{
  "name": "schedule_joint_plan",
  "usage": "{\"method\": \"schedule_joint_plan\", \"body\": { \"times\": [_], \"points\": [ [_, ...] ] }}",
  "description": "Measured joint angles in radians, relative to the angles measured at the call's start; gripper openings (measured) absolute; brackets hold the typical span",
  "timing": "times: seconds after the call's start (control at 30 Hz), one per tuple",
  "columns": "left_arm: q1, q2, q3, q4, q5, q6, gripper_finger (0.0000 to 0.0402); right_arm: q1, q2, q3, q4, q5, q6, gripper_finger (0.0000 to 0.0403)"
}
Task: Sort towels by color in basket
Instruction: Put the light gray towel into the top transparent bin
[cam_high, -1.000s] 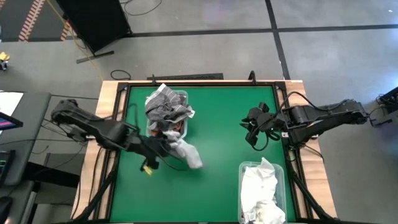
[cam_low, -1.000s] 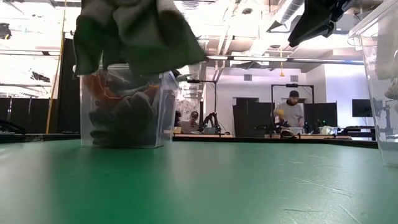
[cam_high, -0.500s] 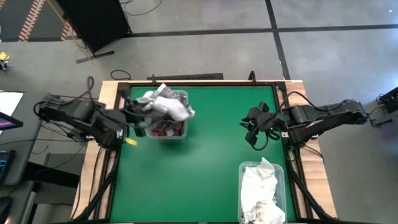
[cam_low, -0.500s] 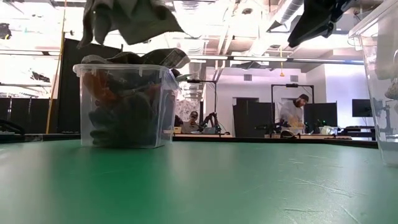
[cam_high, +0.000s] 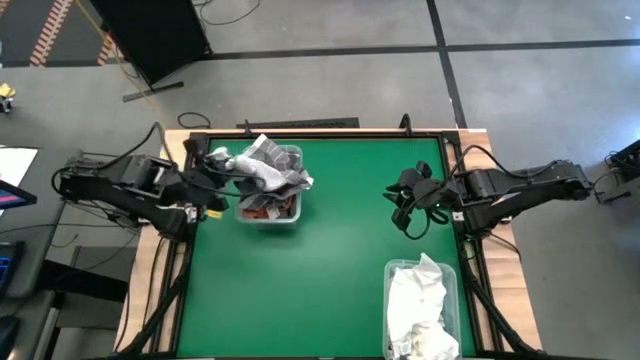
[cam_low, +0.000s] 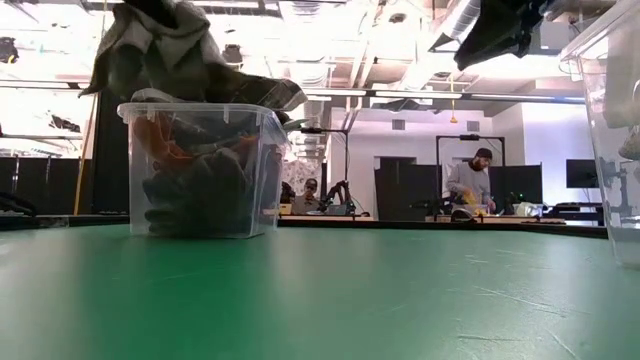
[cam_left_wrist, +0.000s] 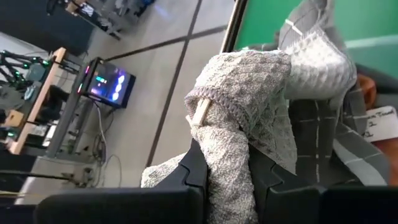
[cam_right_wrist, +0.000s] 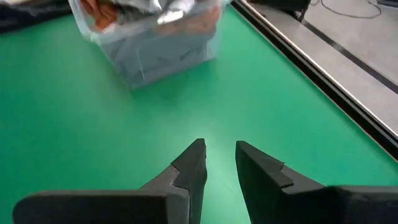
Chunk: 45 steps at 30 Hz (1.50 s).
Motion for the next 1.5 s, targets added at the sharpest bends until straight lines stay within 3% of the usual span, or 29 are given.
{"method": "schedule_joint_plan", "body": {
  "times": [0.37,0.7,0.87,1.3,1.5],
  "points": [
    [0.120,0.208,-0.001,0.041,0.144,0.137,0.0039,0.000,0.000,0.000,0.044,0.000,-0.005,0.0118],
    [0.210,0.389,-0.002,0.358,0.293,0.343,0.0039,0.000,0.057,0.000,0.056,0.000,-0.058,0.0118],
    [0.292,0.443,-0.002,0.400,0.340,0.370,0.0039,0.015,0.109,0.000,0.052,-0.002,-0.076,0.0118],
    [0.535,0.443,-0.150,0.616,0.791,0.431,0.0040,0.080,0.164,0.000,0.090,-0.005,-0.079,0.0118],
    [0.607,0.443,-0.248,0.683,0.903,0.427,0.0040,0.101,0.162,0.000,0.117,-0.004,-0.079,0.0118]
  ]
}}
